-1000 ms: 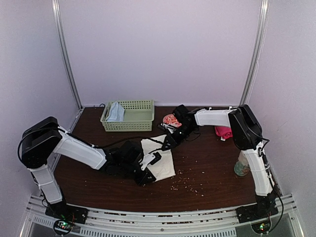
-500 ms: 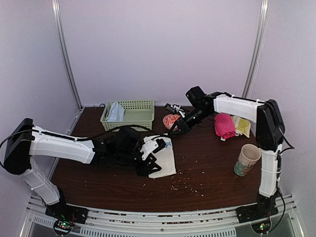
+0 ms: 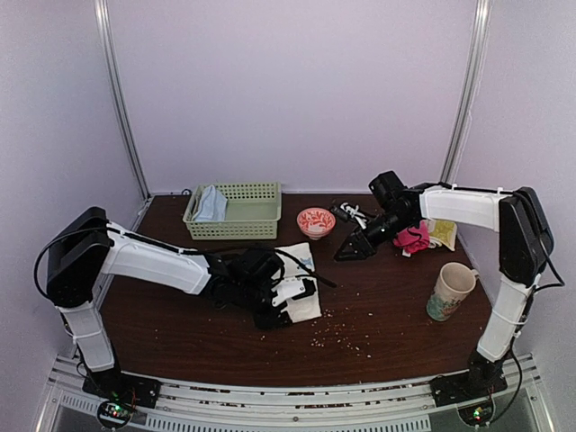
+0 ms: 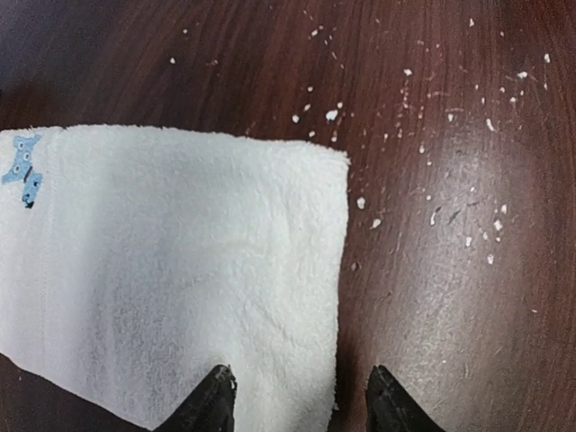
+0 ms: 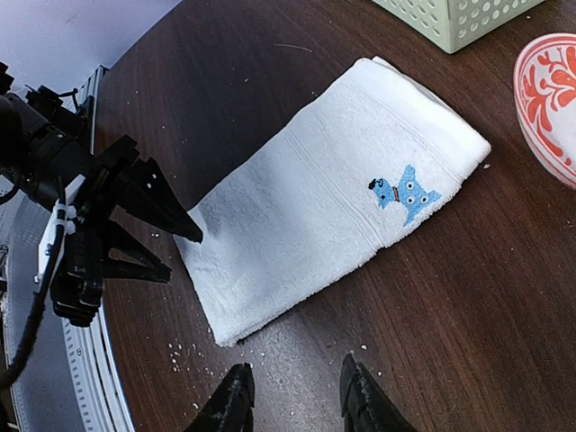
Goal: Roll the towels
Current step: Pick up the towel from the center of the board.
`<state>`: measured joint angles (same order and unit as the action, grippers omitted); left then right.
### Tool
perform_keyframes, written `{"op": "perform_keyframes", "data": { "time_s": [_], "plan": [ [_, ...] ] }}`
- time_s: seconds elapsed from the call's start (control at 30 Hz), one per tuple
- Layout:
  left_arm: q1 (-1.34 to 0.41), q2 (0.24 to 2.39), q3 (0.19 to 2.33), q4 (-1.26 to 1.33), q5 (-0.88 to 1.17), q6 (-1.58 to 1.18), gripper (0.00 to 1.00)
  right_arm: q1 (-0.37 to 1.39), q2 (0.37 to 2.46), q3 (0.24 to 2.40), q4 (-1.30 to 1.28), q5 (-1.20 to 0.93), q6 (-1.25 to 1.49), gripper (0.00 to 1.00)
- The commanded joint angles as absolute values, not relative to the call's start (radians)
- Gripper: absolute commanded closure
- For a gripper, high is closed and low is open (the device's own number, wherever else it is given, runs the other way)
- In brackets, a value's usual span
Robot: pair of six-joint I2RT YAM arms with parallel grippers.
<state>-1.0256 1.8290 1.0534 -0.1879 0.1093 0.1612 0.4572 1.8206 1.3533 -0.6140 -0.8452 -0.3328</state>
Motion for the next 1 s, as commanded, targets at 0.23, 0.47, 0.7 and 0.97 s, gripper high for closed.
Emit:
{"op": "perform_keyframes", "data": {
  "time_s": [0.23,0.47,0.7,0.97],
  "plan": [
    [-1.023,1.915,1.069,-0.192,0.123,0.204,0.60,0.421,1.743,1.298,-0.662,-0.915,-0.404,0.66],
    [-1.023,1.904,1.077,-0.224,0.130,0.196,0.78,0.418,1.662,1.234,-0.742,-0.882,-0.512,0.65],
    [-0.985,1.896,1.128,-0.264,0.352,0.147,0.94,0.425,1.530,1.099,-0.973,-0.880,-0.748,0.61],
    [-0.902,1.967,1.208,-0.311,0.653,0.034,0.96,0.635,1.323,0.909,-0.631,-0.484,-0.676,0.46]
  ]
}}
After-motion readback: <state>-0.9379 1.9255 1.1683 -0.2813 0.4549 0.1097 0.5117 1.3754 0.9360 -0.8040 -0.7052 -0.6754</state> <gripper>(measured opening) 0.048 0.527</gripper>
